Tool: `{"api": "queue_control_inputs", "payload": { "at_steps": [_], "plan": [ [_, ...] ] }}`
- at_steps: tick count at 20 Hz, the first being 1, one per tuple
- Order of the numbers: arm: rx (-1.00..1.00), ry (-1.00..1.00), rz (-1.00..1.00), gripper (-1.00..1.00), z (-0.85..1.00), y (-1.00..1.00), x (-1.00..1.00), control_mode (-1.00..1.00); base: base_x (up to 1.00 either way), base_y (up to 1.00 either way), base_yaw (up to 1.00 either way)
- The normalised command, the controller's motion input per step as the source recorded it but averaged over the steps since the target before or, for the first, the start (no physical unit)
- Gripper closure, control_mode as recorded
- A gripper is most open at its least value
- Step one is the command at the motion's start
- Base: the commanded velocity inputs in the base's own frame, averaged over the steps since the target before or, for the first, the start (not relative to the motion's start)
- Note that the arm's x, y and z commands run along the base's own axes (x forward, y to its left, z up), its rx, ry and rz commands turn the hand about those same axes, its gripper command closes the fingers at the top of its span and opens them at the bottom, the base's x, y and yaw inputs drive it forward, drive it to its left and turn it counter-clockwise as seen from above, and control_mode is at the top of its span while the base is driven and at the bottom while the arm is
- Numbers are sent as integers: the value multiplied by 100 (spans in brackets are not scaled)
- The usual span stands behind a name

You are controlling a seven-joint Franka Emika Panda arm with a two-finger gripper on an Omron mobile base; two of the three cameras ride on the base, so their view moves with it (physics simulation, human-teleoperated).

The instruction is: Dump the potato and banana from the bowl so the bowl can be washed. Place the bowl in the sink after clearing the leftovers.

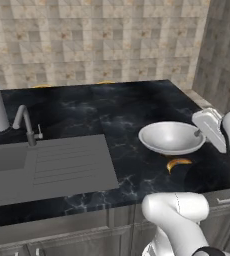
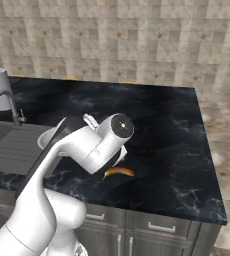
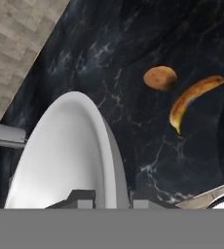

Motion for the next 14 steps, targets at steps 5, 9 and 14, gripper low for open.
{"api": "queue_control_inputs", "payload": {
  "at_steps": [5,9,14],
  "plan": [
    [0,0,0,100,-4,6,-9,100,-10,5,0],
    [0,0,0,100,0,0,0,100,-30,58,0],
    [0,0,0,100,0,0,0,100,-4,98,-1]
  ]
}}
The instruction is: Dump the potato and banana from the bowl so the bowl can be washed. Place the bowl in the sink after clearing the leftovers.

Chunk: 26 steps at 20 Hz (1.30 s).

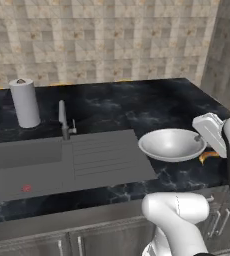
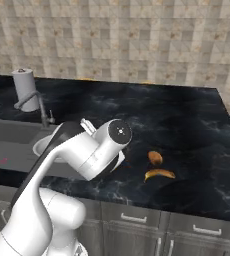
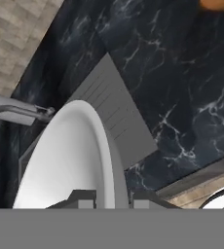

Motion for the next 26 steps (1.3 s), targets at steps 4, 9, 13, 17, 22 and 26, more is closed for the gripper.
{"api": "queue_control_inputs", "payload": {
  "at_steps": [4,9,13,17,22,26],
  "plan": [
    [0,0,0,100,0,0,0,100,0,100,-4],
    [0,0,0,100,0,0,0,100,-1,100,-4],
    [0,0,0,100,0,0,0,100,0,100,-5],
    [0,0,0,100,0,0,0,100,1,100,-5],
    [0,0,0,100,0,0,0,100,9,93,-6],
    [0,0,0,100,0,0,0,100,25,78,-5]
  ]
}}
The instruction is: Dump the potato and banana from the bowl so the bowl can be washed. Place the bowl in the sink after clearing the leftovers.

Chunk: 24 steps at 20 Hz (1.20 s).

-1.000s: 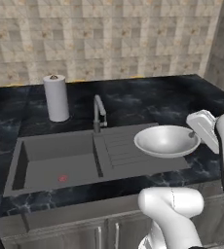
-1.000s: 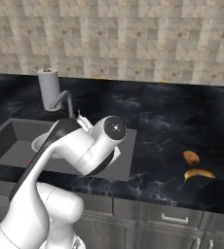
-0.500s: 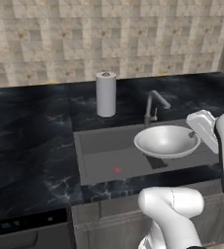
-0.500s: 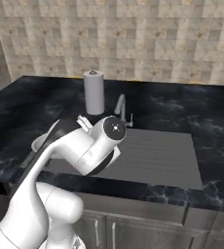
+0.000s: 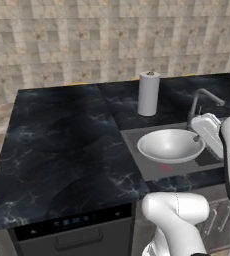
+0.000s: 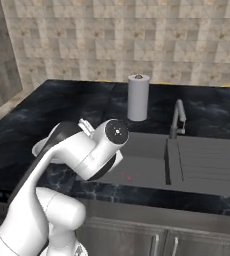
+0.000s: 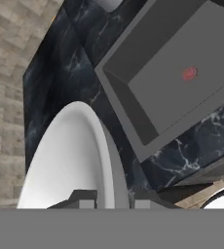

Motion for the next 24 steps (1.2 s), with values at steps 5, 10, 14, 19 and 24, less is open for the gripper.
{"api": "queue_control_inputs", "payload": {
  "at_steps": [5,10,14,19,24],
  "plan": [
    [-3,0,-3,100,0,7,15,-100,23,35,-2],
    [-1,0,-25,100,0,-30,27,-100,0,0,0],
    [-3,5,-25,100,-6,-64,25,-100,0,0,0],
    [-4,21,-25,100,-15,-78,19,-100,0,0,0],
    [0,27,-19,100,-14,-67,36,-100,0,0,0]
  ]
}}
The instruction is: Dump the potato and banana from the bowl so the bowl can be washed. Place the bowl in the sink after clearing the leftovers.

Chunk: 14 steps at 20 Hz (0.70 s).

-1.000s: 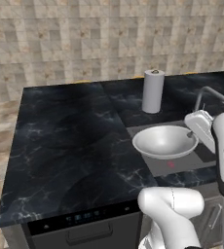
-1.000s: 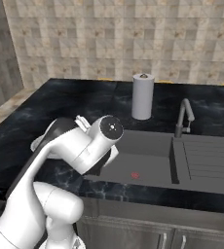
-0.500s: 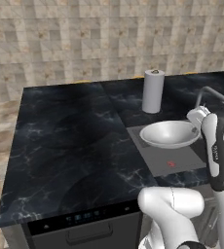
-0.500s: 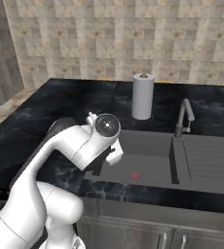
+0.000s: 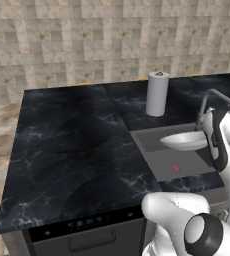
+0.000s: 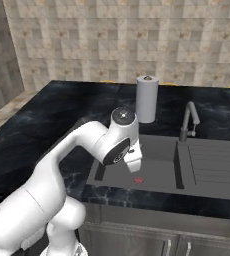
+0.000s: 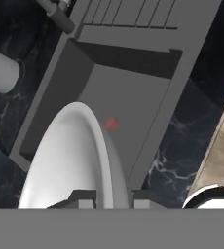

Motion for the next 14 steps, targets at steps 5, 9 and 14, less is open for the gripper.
{"api": "queue_control_inputs", "payload": {
  "at_steps": [5,9,14],
  "plan": [
    [-3,1,0,100,-13,4,14,-100,0,0,0],
    [-13,1,0,100,-59,0,37,-100,0,0,0],
    [-9,3,0,100,-46,0,33,-100,0,0,0]
  ]
}}
